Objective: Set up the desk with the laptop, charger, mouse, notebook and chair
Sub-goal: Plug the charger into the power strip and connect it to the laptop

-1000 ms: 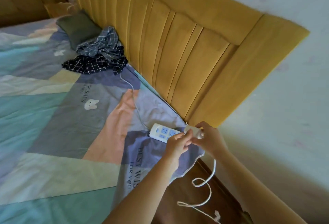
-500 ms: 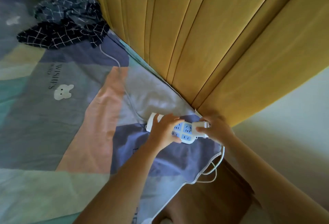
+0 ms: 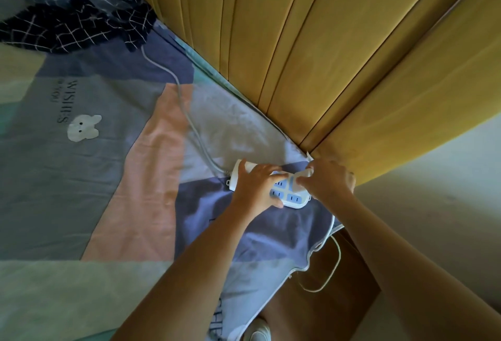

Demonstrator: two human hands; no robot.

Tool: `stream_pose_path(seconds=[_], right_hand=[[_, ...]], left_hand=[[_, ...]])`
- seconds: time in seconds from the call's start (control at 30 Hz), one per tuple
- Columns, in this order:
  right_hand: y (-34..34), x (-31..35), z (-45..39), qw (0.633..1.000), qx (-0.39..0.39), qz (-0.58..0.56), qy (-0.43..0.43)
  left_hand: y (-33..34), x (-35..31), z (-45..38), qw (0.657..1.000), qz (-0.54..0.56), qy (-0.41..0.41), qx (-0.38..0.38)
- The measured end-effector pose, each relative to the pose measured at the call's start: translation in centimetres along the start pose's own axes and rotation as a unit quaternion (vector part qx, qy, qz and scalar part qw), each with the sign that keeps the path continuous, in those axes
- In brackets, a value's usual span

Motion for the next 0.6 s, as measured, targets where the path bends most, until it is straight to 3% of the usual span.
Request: stream_pose_path(seconds=[0.27,0.43,0.6], right_hand=[[-0.2,-1.7,0.0,0.999,-0.010,-0.045,0.023],[1.6,-2.3,0.7,0.995,0.072,-0.073,0.016],[2.2,-1.6,0.4,0.999,0.035,-0.036,0.022]], left_hand=[[0.5,0.6,-0.4,0.999,0.034,0.005,0.027],[0.6,0.6,-0.5,0.999,0.025,0.008,0.046],[0.3,0.3,-0.3,0.999,0.009,0.020,0.025]])
Point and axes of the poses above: each hand's wrist, its own z-axis away from the middle knuckle, its own y-axis out of the palm, x = y × z, the point moved 10 cm from there along -z, towards the middle knuckle, and after that the axes turned 13 degrees about x, right-handed, at the moved point
